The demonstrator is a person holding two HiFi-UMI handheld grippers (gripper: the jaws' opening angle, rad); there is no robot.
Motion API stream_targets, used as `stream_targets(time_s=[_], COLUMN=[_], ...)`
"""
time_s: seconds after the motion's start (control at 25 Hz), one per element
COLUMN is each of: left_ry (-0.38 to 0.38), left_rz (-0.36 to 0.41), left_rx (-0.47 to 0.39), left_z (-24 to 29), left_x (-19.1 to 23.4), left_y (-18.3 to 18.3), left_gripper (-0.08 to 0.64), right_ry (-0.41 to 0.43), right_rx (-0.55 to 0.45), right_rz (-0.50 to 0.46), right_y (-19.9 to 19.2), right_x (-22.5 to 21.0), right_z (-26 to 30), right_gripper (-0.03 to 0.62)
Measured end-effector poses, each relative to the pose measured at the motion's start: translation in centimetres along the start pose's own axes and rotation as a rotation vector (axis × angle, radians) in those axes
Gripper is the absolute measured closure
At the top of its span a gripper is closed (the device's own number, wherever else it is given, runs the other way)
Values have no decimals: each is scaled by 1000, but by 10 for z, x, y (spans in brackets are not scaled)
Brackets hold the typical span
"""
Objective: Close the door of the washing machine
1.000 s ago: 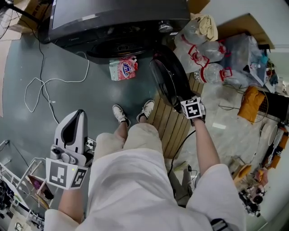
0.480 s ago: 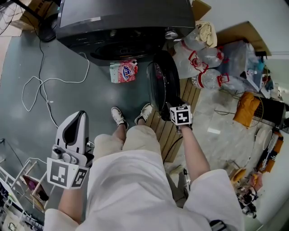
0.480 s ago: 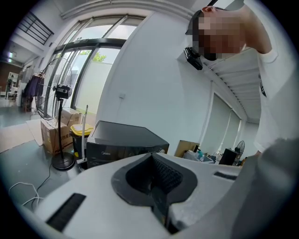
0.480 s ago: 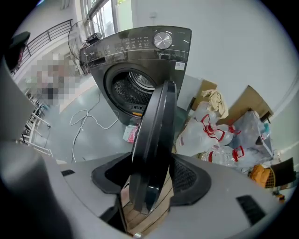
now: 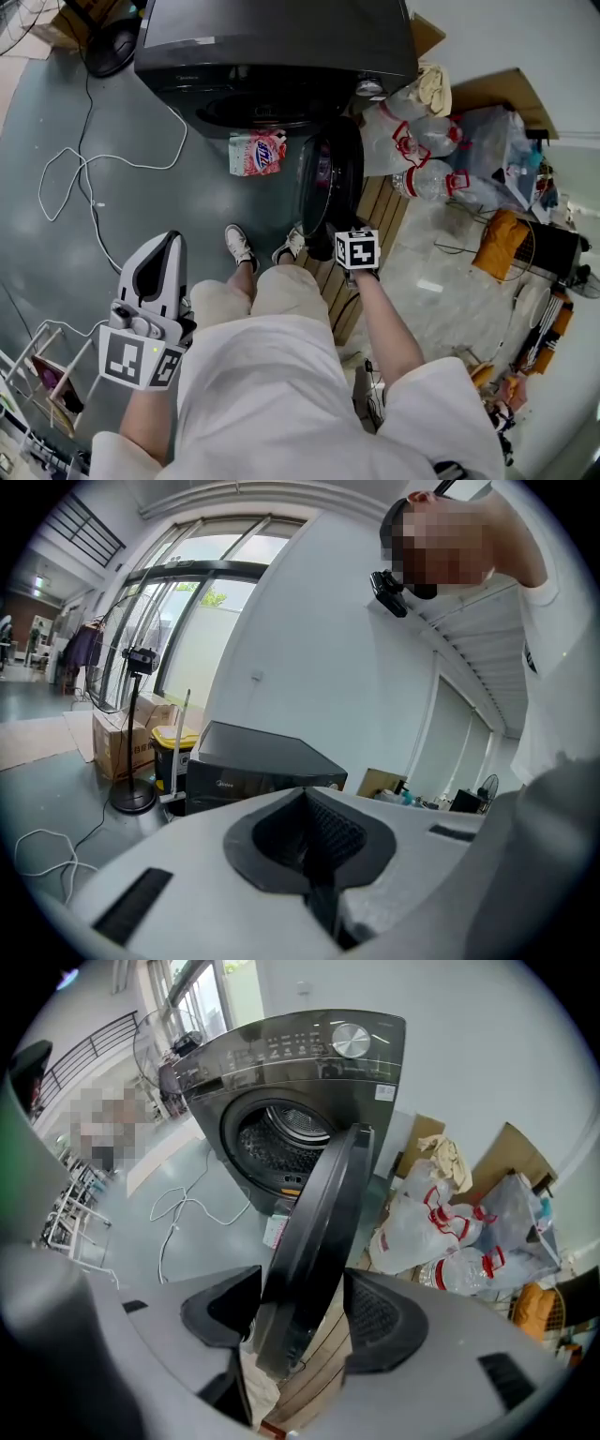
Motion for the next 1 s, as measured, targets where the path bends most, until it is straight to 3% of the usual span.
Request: stream_targets(time_s=[0.44,0.76,1.0], left_ry=[36,56,74], left_rz=[-41,-69,-87], left_rx=[-2,-2,-4], left_z=[-4,-6,-6], left_x=[12,19,24], left_y=[-10,-14,-16], left_gripper=[555,557,555], right_ry=[-4,-55,-61], right_rx=[-27,-9,-9], right_rz=[-198,-198,-268], right_y=[12,23,29], right_x=[54,81,93], right_z=[0,-1,-2], right_gripper=[299,290,290])
Point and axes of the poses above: the fingertips, and each gripper's own axes: z forward along the fingers, x to its left, y out of its top, the point moved 8 cm from there along -z, backward along the fingers, and after that the axes turned 9 degrees about z, right-handed, at the moved point
